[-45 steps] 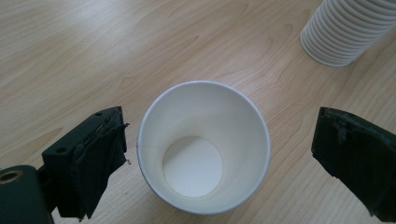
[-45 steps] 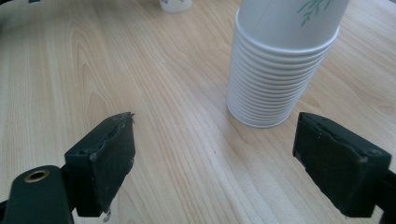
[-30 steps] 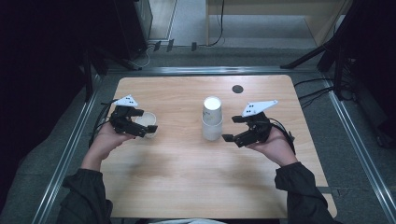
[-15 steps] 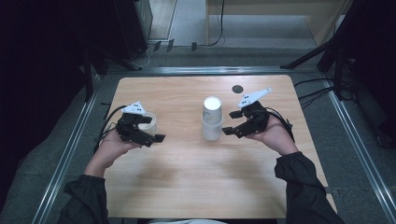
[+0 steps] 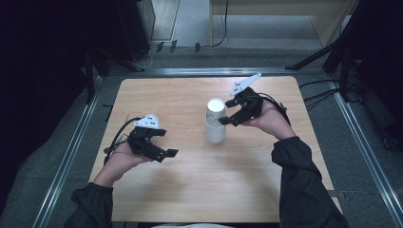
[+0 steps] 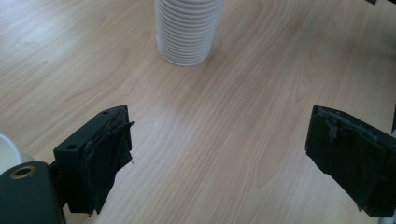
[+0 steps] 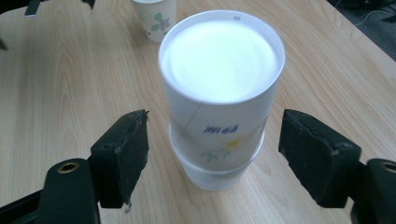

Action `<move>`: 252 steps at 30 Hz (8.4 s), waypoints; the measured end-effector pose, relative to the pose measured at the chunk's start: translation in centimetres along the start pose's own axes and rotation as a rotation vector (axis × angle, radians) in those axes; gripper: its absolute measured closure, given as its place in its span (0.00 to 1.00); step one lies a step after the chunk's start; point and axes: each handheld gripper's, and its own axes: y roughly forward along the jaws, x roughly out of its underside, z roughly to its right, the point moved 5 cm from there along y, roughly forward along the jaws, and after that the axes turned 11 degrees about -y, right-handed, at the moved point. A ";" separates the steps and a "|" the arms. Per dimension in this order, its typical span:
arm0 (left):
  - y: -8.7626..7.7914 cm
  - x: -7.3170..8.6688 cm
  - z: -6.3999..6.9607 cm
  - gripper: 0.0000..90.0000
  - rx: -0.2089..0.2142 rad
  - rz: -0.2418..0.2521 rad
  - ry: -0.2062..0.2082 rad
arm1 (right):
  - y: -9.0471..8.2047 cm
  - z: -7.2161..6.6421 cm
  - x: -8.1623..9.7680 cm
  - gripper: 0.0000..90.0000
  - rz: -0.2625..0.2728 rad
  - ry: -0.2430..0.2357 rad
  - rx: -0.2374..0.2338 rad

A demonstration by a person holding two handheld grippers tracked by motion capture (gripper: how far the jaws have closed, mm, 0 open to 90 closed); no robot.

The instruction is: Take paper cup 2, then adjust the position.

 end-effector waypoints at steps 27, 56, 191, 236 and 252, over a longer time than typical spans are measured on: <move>3.0 0.9 3.1 0.08 0.057 -0.093 0.085 | 2.1 0.6 -3.6 0.36 -0.130 -0.086 0.010; 3.2 1.2 2.8 0.08 0.050 -0.111 0.088 | 0.8 0.6 -4.1 0.38 -0.101 -0.052 0.032; 6.1 -1.1 6.6 0.32 0.243 0.139 0.232 | 0.2 -11.6 -0.6 0.37 0.232 0.014 -0.162; 6.3 -0.7 5.6 0.32 0.162 -0.265 0.351 | 2.9 -12.8 5.2 0.31 0.031 -0.037 -0.112; 8.7 0.3 6.3 0.32 0.148 -0.386 0.456 | 4.0 -13.7 4.7 0.29 0.054 -0.077 -0.143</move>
